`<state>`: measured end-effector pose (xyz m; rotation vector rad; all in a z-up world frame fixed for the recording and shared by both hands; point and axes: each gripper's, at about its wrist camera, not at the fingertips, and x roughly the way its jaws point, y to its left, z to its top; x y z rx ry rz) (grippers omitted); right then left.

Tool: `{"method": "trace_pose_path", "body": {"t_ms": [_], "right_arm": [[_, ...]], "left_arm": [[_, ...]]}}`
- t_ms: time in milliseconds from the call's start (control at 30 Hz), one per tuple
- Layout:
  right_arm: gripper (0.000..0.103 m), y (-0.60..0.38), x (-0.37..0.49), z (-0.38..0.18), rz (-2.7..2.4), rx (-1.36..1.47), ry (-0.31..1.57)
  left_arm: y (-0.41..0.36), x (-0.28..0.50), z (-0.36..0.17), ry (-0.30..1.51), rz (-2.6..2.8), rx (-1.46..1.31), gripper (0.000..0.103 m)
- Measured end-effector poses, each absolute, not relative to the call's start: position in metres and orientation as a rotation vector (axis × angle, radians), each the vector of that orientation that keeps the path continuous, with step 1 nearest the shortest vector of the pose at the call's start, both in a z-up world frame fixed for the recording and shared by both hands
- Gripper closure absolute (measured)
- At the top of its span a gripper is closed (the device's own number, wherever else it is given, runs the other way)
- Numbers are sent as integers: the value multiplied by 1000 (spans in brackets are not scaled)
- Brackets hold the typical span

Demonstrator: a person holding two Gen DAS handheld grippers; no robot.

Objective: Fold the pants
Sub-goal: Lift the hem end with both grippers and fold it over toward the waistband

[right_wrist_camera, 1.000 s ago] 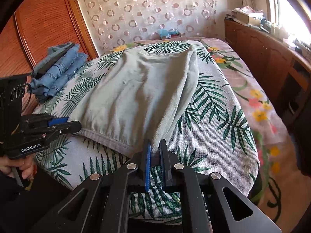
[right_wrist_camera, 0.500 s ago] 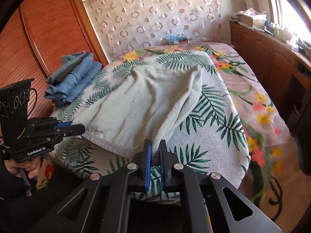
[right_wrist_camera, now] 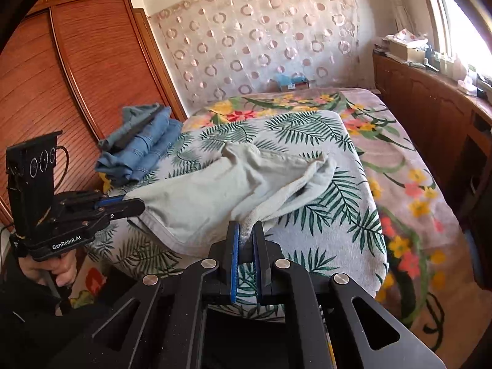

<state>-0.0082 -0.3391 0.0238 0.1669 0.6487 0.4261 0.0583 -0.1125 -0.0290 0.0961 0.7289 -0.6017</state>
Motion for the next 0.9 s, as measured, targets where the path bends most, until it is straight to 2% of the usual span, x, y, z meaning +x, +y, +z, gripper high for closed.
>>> {"method": "trace_pose_path", "body": {"t_ms": [333,900], "right_arm": [[95,-340,2,18,405,156,630],[95,-320,69,12,342,120,627]], "left_arm": [[-108,71,-30,710,-590,80,95],[-112,159,-41,741,-541,81,95]]}}
